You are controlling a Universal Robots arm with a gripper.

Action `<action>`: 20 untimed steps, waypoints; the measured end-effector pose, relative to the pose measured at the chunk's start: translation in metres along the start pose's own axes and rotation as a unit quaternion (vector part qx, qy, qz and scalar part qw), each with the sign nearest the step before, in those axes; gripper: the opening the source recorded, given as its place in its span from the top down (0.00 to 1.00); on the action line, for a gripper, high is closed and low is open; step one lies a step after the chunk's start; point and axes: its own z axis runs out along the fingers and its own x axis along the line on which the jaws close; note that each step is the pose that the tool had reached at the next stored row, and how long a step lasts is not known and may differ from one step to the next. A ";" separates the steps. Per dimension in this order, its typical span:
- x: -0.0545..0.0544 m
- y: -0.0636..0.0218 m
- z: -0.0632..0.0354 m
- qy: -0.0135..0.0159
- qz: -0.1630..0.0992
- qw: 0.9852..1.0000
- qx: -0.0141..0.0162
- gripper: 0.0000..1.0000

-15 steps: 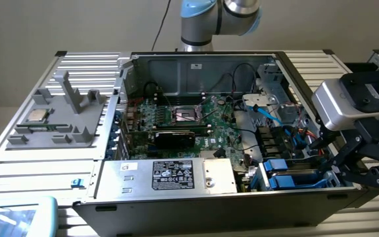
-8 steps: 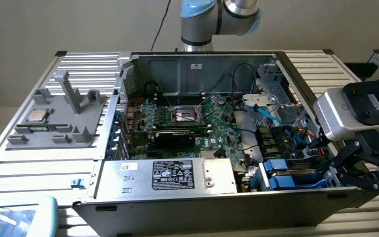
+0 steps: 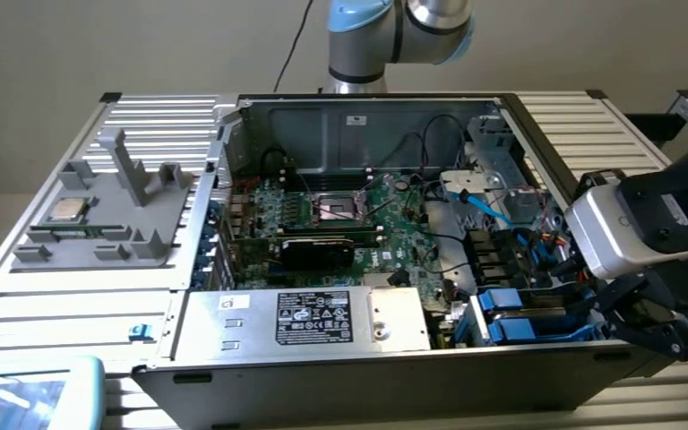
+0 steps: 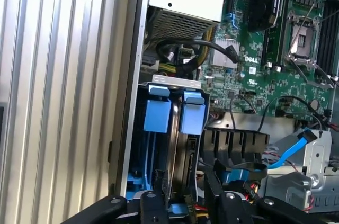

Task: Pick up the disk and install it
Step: 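Insert the first disk wire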

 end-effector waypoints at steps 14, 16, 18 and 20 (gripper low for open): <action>0.003 -0.0146 0.0040 -0.026 -0.040 0.999 -0.009 0.60; 0.004 -0.0153 0.0057 -0.029 -0.046 0.998 -0.011 0.60; 0.004 -0.0161 0.0071 -0.030 -0.051 0.998 -0.013 0.60; 0.005 -0.0167 0.0081 -0.030 -0.054 0.998 -0.017 0.60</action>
